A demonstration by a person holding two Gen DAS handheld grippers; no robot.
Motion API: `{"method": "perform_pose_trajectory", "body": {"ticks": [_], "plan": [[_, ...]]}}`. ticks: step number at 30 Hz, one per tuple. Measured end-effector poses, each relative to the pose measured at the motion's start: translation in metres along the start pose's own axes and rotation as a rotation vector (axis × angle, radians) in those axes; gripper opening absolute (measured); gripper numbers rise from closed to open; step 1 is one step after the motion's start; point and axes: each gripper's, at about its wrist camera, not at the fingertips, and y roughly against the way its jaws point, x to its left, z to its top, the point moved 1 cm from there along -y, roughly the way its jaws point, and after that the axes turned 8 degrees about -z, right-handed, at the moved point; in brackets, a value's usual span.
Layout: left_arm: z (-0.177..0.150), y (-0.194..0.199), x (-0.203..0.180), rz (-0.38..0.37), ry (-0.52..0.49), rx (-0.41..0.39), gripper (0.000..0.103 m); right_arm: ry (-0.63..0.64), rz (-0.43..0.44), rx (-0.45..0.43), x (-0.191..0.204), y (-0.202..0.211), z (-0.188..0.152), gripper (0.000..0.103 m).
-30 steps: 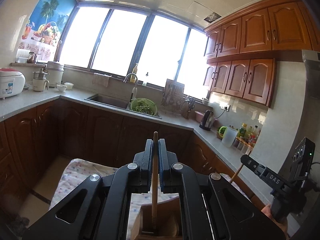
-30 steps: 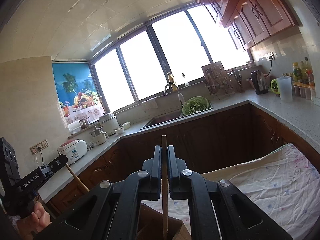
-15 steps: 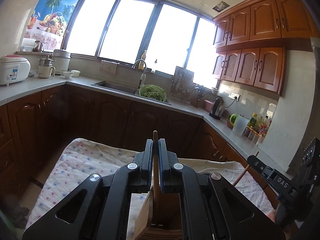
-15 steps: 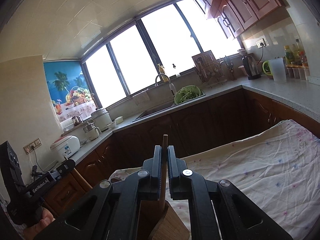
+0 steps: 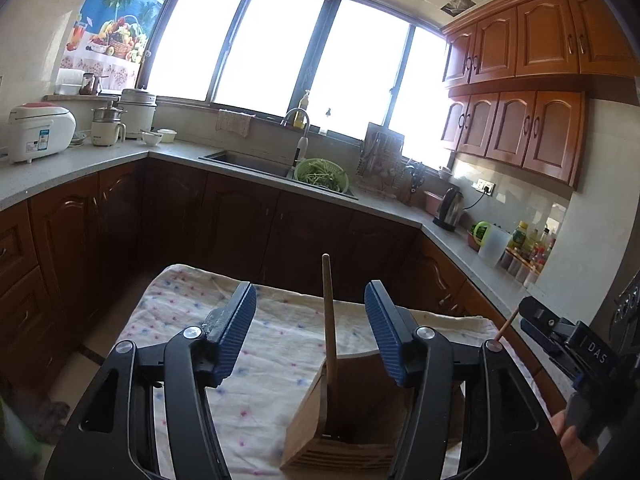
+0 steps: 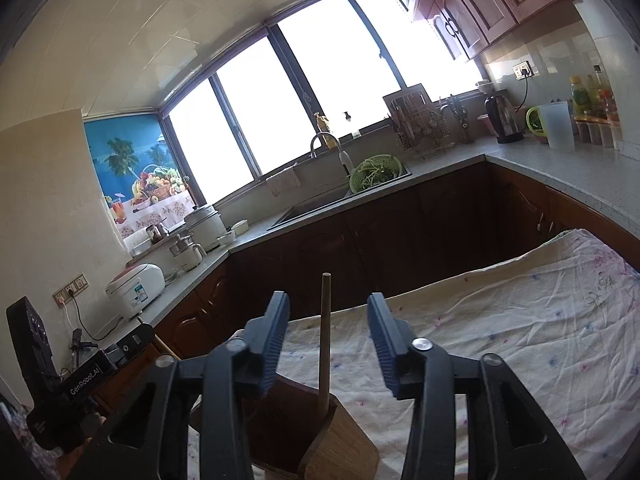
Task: Organize utensils
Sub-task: 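Open both tools to drop the chopsticks into the holder, then move both open tools back down to the remaining utensils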
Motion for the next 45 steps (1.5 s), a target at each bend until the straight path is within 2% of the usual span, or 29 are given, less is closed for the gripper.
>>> {"method": "perform_pose_trajectory", "body": {"ticks": [1, 2, 5, 6, 7, 10, 19, 30, 38, 45], "plan": [[-0.001, 0.003, 0.0, 0.002, 0.003, 0.008, 0.059, -0.007, 0.006, -0.005, -0.002, 0.005, 0.001, 0.066], [-0.002, 0.006, 0.001, 0.006, 0.007, 0.014, 0.064, -0.012, 0.008, -0.009, -0.004, 0.01, 0.002, 0.07], [-0.008, 0.023, 0.001, 0.015, 0.021, 0.018, 0.082, -0.034, 0.025, -0.009, -0.011, 0.027, 0.004, 0.094], [-0.01, 0.029, 0.0, 0.015, 0.024, 0.02, 0.083, -0.039, 0.032, -0.01, -0.014, 0.034, 0.004, 0.1], [-0.012, 0.035, -0.001, 0.01, 0.026, 0.022, 0.084, -0.038, 0.033, -0.012, -0.016, 0.042, 0.004, 0.101], [-0.02, 0.053, -0.008, 0.008, 0.032, 0.036, 0.09, -0.029, 0.03, 0.006, -0.023, 0.061, 0.002, 0.102], [-0.053, 0.095, -0.036, -0.053, 0.036, 0.115, 0.091, 0.014, -0.024, 0.039, -0.046, 0.125, -0.023, 0.102], [-0.101, 0.127, -0.061, -0.096, 0.027, 0.219, 0.091, 0.034, -0.137, 0.088, -0.081, 0.192, -0.063, 0.102], [-0.132, 0.139, -0.071, -0.101, 0.023, 0.284, 0.091, 0.023, -0.182, 0.132, -0.099, 0.214, -0.088, 0.102], [-0.143, 0.14, -0.073, -0.092, 0.004, 0.32, 0.091, 0.048, -0.182, 0.168, -0.095, 0.212, -0.103, 0.101]]}}
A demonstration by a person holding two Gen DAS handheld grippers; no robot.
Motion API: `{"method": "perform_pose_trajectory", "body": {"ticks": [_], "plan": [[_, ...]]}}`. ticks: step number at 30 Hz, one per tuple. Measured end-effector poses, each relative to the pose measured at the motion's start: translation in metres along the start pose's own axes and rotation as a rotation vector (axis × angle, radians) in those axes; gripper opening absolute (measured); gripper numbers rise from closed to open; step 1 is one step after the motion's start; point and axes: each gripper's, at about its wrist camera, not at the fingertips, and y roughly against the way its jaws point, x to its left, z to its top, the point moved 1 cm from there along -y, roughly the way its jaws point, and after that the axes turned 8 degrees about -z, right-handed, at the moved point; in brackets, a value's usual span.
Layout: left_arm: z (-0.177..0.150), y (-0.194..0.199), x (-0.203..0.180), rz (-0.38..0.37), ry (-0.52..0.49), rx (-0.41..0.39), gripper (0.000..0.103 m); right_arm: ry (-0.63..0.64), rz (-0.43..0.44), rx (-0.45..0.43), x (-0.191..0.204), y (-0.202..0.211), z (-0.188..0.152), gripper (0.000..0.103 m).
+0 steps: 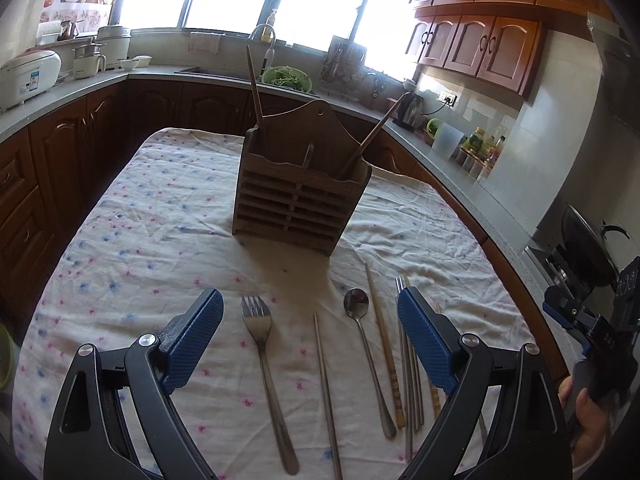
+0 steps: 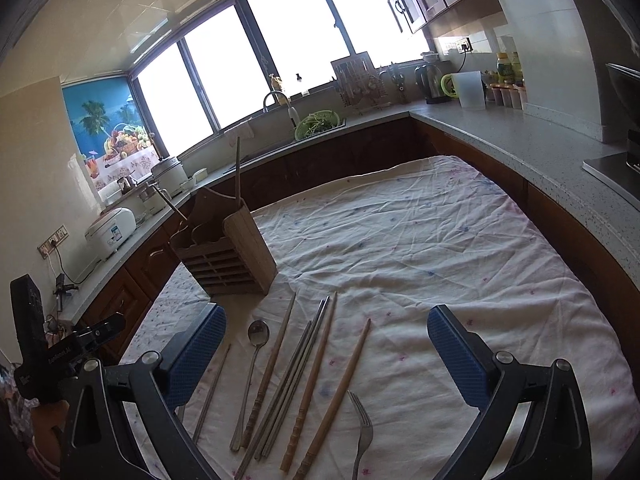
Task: Organize utensils
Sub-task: 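Move both open tools back down to the remaining utensils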
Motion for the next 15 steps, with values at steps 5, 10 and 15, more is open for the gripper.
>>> {"method": "perform_pose_trajectory", "body": {"ticks": [5, 10, 15], "plan": [[-0.004, -0.01, -0.004, 0.002, -0.026, 0.044, 0.091, 0.037, -0.013, 0.022, 0.011, -0.01, -0.001, 0.08], [-0.007, -0.025, -0.009, -0.005, -0.059, 0.094, 0.084, 0.045, -0.008, 0.079, 0.017, -0.029, -0.002, 0.058], [-0.011, -0.047, -0.011, -0.009, -0.08, 0.168, 0.062, 0.059, -0.003, 0.124, 0.024, -0.049, -0.002, 0.047]]}}
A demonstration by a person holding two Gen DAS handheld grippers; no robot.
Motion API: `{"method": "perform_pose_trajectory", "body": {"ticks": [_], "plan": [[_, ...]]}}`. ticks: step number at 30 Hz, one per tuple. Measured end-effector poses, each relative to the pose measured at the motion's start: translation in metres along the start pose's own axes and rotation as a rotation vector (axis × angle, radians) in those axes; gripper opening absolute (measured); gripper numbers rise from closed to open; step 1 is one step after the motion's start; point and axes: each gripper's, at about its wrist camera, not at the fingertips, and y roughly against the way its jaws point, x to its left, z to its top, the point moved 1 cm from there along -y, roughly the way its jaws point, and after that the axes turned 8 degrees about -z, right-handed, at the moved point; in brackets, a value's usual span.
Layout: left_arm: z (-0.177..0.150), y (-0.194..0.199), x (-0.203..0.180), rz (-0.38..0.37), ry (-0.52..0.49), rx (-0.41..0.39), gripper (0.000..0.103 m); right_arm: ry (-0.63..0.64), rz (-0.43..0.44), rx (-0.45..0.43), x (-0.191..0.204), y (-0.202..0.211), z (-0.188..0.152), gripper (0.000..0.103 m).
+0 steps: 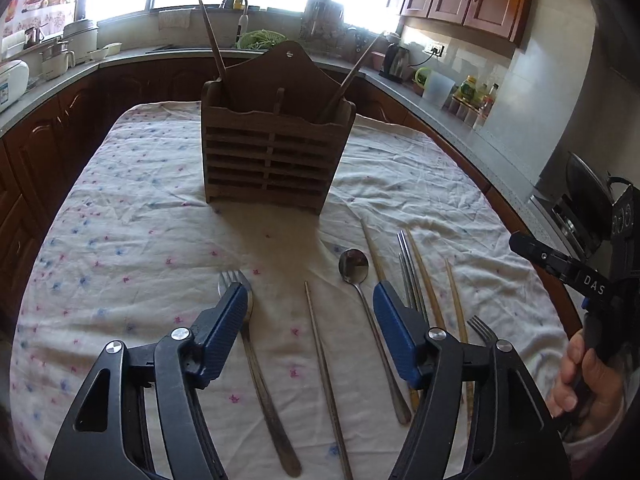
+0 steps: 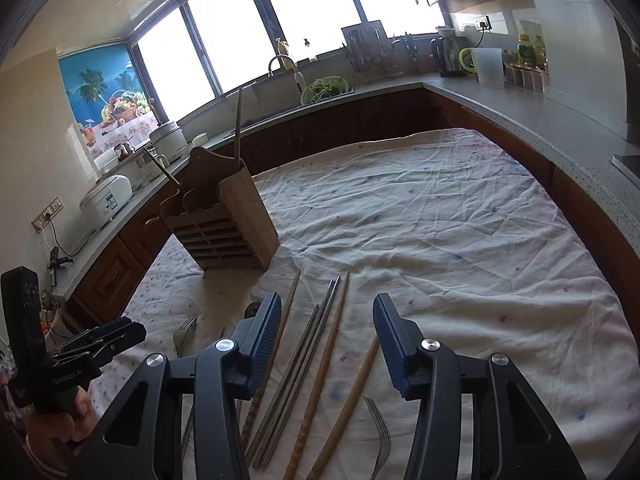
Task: Organize utensils
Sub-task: 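Move both open tools back down to the remaining utensils, then close the left tool on a thin metal chopstick while the right tool grasps a bamboo chopstick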
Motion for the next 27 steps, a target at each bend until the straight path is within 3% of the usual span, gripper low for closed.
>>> {"method": "perform_pose_trajectory", "body": {"ticks": [3, 12, 27], "plan": [[-0.001, -0.013, 0.001, -0.008, 0.0, 0.043, 0.051, 0.012, -0.006, 0.03, 0.004, -0.014, 0.001, 0.037], [-0.002, -0.046, 0.004, -0.025, 0.004, 0.137, 0.041, 0.016, -0.027, 0.14, 0.007, -0.063, 0.001, 0.025], [-0.009, -0.09, 0.009, -0.02, -0.015, 0.257, 0.024, 0.044, -0.096, 0.255, 0.01, -0.122, 0.005, 0.016]]}}
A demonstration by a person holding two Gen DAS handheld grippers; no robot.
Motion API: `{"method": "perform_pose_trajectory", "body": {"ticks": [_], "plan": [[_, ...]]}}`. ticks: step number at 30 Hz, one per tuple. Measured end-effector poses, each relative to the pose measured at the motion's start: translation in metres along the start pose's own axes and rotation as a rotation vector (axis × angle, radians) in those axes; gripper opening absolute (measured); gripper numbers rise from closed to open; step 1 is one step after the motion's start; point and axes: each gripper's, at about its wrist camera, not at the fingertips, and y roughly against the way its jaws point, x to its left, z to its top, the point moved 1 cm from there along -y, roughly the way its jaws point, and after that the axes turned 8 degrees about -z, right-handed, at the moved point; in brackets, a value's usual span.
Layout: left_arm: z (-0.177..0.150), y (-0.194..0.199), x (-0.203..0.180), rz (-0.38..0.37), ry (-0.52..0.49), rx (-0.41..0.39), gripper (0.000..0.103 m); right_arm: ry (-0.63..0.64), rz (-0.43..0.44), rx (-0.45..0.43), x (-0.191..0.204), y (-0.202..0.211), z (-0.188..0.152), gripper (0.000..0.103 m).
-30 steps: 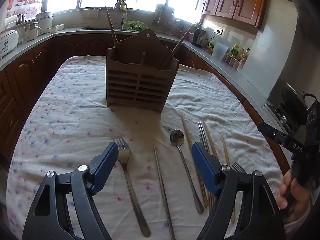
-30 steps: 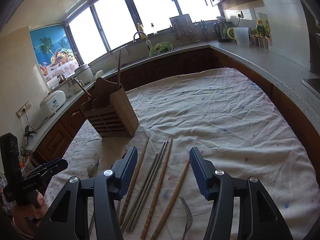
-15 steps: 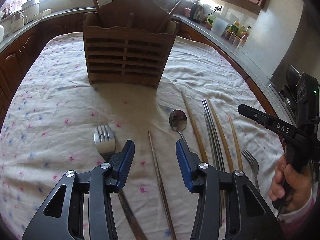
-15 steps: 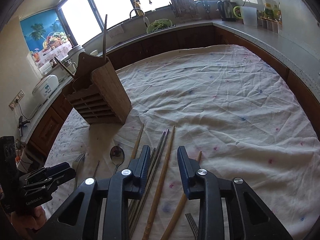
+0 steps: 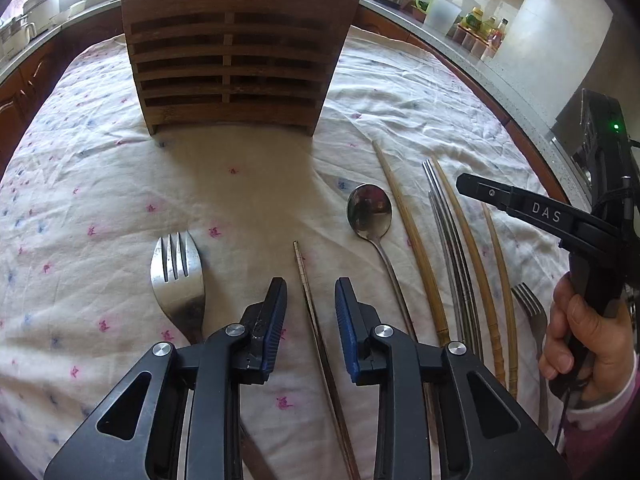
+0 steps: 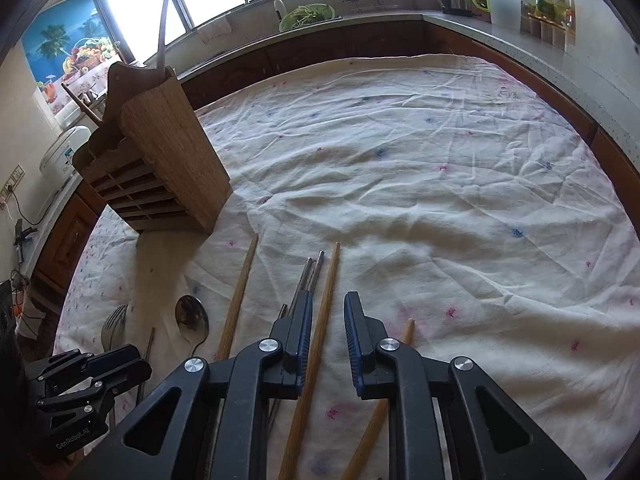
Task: Organize utensils
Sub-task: 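Close the left tool on a thin metal chopstick while the right tool grasps a bamboo chopstick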
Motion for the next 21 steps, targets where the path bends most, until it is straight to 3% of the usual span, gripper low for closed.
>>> {"method": "perform_pose_trajectory", "body": {"ticks": [8, 13, 15, 21], "plan": [[0.006, -0.007, -0.004, 0.032, -0.033, 0.004, 0.019, 0.041, -0.049, 0.029, 0.01, -0.024, 0.01, 0.011], [0.006, -0.009, -0.006, 0.068, -0.066, -0.009, 0.006, 0.057, -0.073, 0.03, 0.014, -0.028, 0.013, 0.011], [0.006, -0.009, -0.005, 0.061, -0.068, -0.015, 0.006, 0.059, -0.076, 0.026, 0.014, -0.028, 0.013, 0.008], [0.008, -0.007, -0.001, 0.043, -0.036, -0.018, 0.003, -0.01, -0.003, 0.015, 0.005, -0.02, 0.012, 0.006]]}}
